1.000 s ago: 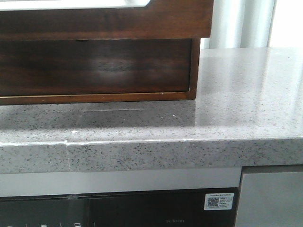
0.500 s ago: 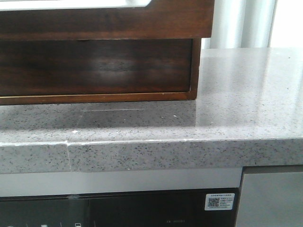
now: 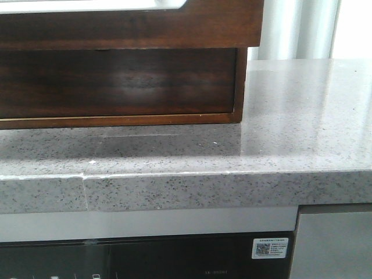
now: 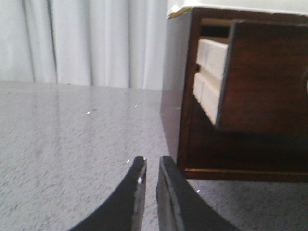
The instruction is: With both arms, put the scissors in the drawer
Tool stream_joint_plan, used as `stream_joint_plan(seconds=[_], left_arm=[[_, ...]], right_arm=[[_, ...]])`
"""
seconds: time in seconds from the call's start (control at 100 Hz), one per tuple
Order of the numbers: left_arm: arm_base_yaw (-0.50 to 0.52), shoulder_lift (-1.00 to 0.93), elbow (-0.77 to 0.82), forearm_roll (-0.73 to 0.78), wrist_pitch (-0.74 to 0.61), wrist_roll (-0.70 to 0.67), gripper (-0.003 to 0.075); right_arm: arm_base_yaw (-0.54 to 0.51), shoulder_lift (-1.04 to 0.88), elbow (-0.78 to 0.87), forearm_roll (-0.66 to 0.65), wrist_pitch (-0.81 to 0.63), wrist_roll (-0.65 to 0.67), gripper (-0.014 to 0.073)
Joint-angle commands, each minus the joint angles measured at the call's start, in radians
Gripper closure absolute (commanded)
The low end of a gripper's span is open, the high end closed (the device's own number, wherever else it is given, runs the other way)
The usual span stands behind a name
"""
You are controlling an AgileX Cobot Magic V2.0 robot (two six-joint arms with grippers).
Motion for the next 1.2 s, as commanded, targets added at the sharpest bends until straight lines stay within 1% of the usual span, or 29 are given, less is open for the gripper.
stream_joint_plan(seconds=[0.0, 0.27, 0.37, 1.19], left_arm=[[0.021, -0.035, 0.015, -0.006, -0.036, 0.001, 0.0717], [-0.003, -0.035, 0.015, 0.009, 0.155, 0.001, 0.0717], [-0.003, -0.035, 0.015, 0.009, 0.246, 0.001, 0.0717], [-0.003, -0.033, 0.015, 0.004, 0.236, 0.001, 0.0717]], right_arm=[[-0.008, 0.003, -0.024, 0.008, -0.077, 0.0, 0.0697], [-0.008, 0.003, -0.024, 0.008, -0.077, 0.0, 0.0697], [-0.008, 0.003, -0.024, 0.008, -0.077, 0.0, 0.0697], [-0.008, 0.003, -0.024, 0.008, -0.077, 0.0, 0.0697]])
